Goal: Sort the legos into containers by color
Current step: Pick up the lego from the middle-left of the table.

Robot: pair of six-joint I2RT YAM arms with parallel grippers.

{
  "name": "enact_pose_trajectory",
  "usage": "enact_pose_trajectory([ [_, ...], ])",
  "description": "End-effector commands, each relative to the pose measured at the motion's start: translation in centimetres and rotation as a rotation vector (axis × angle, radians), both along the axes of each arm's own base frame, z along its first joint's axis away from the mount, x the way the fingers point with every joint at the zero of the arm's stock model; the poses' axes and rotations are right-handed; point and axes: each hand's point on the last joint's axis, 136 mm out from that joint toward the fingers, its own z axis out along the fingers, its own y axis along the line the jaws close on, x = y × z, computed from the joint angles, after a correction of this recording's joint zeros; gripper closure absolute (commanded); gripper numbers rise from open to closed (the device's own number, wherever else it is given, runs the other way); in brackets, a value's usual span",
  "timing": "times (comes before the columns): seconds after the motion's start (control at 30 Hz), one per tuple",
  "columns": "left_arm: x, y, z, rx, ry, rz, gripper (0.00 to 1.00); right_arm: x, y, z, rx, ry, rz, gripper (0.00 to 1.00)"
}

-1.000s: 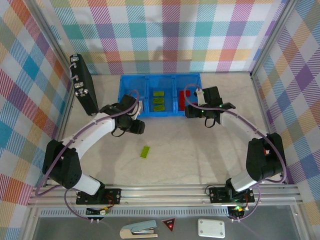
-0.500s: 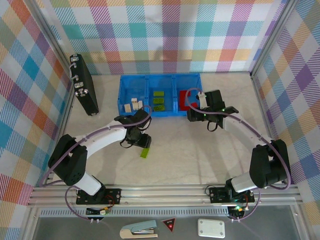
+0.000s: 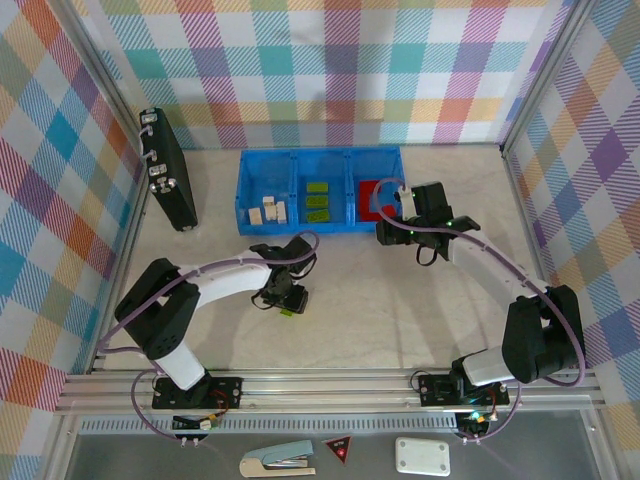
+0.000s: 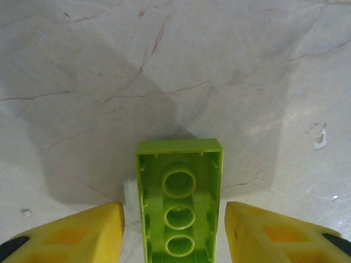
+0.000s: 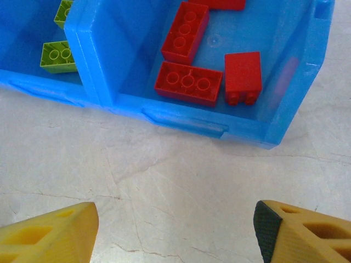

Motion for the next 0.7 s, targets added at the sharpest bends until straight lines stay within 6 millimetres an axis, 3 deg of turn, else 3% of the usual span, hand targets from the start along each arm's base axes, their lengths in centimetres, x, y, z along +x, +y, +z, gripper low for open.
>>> enact_pose_trajectory([
  [0.0, -0.43, -0.25, -0.74, 0.002, 0.009, 0.014, 0.5, -0.73, -0.25, 0.36, -0.007, -0.006, 0.008, 0.24],
  [0.67, -0.49, -0.14, -0.36, 0.012, -0.014, 0.017, 0.65, -1.24, -0.48, 0.72, -0.016, -0.008, 0.013, 0.25],
])
